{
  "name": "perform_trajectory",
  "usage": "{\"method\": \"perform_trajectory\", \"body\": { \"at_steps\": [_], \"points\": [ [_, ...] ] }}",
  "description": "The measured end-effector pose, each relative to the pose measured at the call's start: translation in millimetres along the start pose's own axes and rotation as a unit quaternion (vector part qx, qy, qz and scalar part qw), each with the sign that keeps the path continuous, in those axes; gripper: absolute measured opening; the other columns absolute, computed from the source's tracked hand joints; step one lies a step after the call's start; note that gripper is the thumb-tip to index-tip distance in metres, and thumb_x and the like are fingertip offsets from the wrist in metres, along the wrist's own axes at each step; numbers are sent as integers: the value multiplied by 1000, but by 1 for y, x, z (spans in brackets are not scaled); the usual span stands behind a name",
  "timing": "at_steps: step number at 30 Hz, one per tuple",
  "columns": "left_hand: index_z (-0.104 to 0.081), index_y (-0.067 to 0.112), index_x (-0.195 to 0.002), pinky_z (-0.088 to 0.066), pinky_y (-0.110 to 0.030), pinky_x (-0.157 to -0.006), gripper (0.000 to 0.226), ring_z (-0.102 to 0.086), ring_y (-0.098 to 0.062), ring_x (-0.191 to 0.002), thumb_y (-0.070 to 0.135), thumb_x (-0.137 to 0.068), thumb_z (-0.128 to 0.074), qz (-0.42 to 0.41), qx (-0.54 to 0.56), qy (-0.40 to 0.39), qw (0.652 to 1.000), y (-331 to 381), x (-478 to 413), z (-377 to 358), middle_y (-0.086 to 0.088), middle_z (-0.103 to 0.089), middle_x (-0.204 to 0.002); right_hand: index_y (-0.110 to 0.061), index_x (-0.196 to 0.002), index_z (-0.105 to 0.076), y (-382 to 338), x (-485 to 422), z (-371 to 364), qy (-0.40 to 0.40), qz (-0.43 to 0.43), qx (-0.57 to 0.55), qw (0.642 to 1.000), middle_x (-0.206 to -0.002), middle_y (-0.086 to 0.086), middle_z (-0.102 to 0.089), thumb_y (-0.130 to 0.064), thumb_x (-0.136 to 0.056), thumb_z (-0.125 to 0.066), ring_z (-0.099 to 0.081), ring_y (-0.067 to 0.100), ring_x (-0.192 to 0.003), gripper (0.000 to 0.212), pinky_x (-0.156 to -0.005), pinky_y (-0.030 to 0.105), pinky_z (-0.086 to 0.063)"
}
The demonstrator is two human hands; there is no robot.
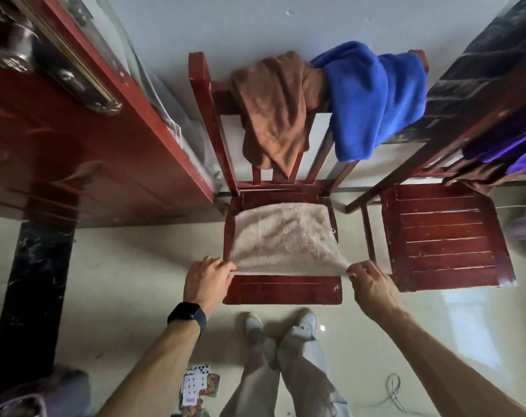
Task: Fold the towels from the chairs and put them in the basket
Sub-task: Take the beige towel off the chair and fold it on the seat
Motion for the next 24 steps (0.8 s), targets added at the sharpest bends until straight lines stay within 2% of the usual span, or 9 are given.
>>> {"method": "perform_trajectory", "body": {
  "at_steps": [5,7,10,12,14,17,20,22,24],
  "points": [
    [-71,29,-76,-49,-30,-59,17,-64,-18,-71,26,-69,-87,6,13,-88,996,-11,38,-82,11,-67,-70,-17,-96,-71,23,45,-83,-110,-69,-18,991,-98,7,-67,-6,-85,-72,-66,38,-85,16,-67,44,-55],
    [-73,28,-87,-50,-32,-67,6,-64,-18,-84,30,-82,-75,36,42,-116,992,-14,45,-101,10,-70,-83,-15,-99,-71,21,56,-99,-135,-95,-46,985,-102,9,-67,-9,-89,-67,-65,37,-92,13,-74,44,-55],
    [-70,28,-99,-50,-30,-74,14,-60,-13,-95,34,-90,-61,106,134,-163,972,-20,43,-119,12,-68,-99,-6,-96,-72,16,53,-110,-146,-166,-113,969,-99,14,-69,-5,-87,-66,-65,37,-91,10,-78,35,-47],
    [-69,26,-94,-51,-29,-73,19,-61,-11,-89,38,-82,-62,171,262,-178,933,-21,32,-118,10,-69,-95,-4,-97,-72,13,39,-107,-138,-245,-190,941,-95,12,-71,-13,-87,-67,-64,32,-87,14,-75,29,-41],
    [-69,21,-85,-46,-28,-69,28,-63,-11,-81,45,-72,-63,250,398,-164,867,-25,13,-116,8,-71,-85,-7,-99,-70,11,18,-100,-126,-301,-264,908,-87,4,-69,-30,-85,-64,-61,26,-85,28,-67,27,-40],
    [-72,18,-78,-49,-34,-72,32,-69,-20,-81,46,-64,-71,316,503,-115,796,-37,-23,-127,3,-74,-80,-4,-106,-66,10,-19,-99,-87,-340,-343,871,-83,2,-65,-19,-92,-64,-61,18,-74,21,-48,14,-43],
    [-73,16,-85,-55,-49,-85,26,-73,-27,-91,39,-73,-74,329,539,-85,770,-42,-54,-142,-3,-77,-90,-4,-112,-63,9,-52,-110,-57,-335,-378,861,-95,6,-67,-28,-93,-65,-61,12,-75,31,-50,12,-46],
    [-71,14,-92,-56,-47,-86,23,-72,-26,-93,35,-83,-74,336,547,-67,764,-44,-70,-155,-4,-76,-96,-9,-115,-63,10,-70,-124,-46,-332,-372,866,-98,6,-68,-41,-90,-62,-65,21,-79,41,-58,23,-50],
    [-69,10,-98,-56,-41,-85,24,-71,-22,-92,34,-90,-70,343,539,-51,768,-45,-82,-169,-6,-75,-99,-10,-117,-62,11,-87,-139,-34,-324,-361,874,-99,6,-68,-43,-96,-59,-66,25,-83,39,-60,24,-50]
  ]
}}
Point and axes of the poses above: each hand's wrist, its own x-axis away from the middle knuckle, its own z-axis out of the back of the hand, y = z × x, the point moved 1 cm from there along -x, towards the middle knuckle
